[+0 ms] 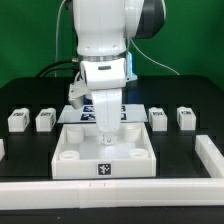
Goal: Assemble one leg
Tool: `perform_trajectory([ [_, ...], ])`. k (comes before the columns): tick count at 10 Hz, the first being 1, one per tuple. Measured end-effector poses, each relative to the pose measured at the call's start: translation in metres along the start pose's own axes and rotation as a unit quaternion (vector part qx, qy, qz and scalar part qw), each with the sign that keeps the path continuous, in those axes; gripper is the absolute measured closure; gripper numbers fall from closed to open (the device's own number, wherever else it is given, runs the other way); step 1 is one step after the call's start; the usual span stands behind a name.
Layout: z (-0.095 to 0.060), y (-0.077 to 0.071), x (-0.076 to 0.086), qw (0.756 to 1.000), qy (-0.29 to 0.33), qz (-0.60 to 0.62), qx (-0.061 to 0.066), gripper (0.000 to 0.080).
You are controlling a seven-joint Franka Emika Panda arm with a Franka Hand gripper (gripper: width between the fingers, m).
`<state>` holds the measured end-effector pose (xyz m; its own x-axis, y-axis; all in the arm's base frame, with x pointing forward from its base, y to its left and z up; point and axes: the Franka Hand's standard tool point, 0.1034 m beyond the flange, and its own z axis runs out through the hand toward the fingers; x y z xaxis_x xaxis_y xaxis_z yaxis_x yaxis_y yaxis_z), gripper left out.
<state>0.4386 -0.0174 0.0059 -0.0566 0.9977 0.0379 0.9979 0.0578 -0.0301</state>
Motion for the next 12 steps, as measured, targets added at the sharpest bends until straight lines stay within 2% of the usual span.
perform_trajectory([
  [2, 0.0001, -0.0002, -0.0003, 1.0, 0.0, 0.001, 0.0, 0.0178],
  [3, 0.0001, -0.0002, -0.0004, 1.0, 0.0, 0.001, 0.0, 0.0405],
  [4, 0.0001, -0.0002, -0.0005, 1.0, 0.0, 0.001, 0.0, 0.0405],
  [5, 0.0001, -0.0002, -0.0005, 1.0, 0.0, 0.001, 0.0, 0.0584],
  [6, 0.0001, -0.0003, -0.0005, 1.0, 0.0, 0.001, 0.001, 0.0713],
  [8, 0.0, -0.0001, -0.0007, 1.0, 0.0, 0.002, 0.0, 0.0744],
  [12, 0.0, 0.0, -0.0008, 1.0, 0.0, 0.002, 0.0, 0.0744],
])
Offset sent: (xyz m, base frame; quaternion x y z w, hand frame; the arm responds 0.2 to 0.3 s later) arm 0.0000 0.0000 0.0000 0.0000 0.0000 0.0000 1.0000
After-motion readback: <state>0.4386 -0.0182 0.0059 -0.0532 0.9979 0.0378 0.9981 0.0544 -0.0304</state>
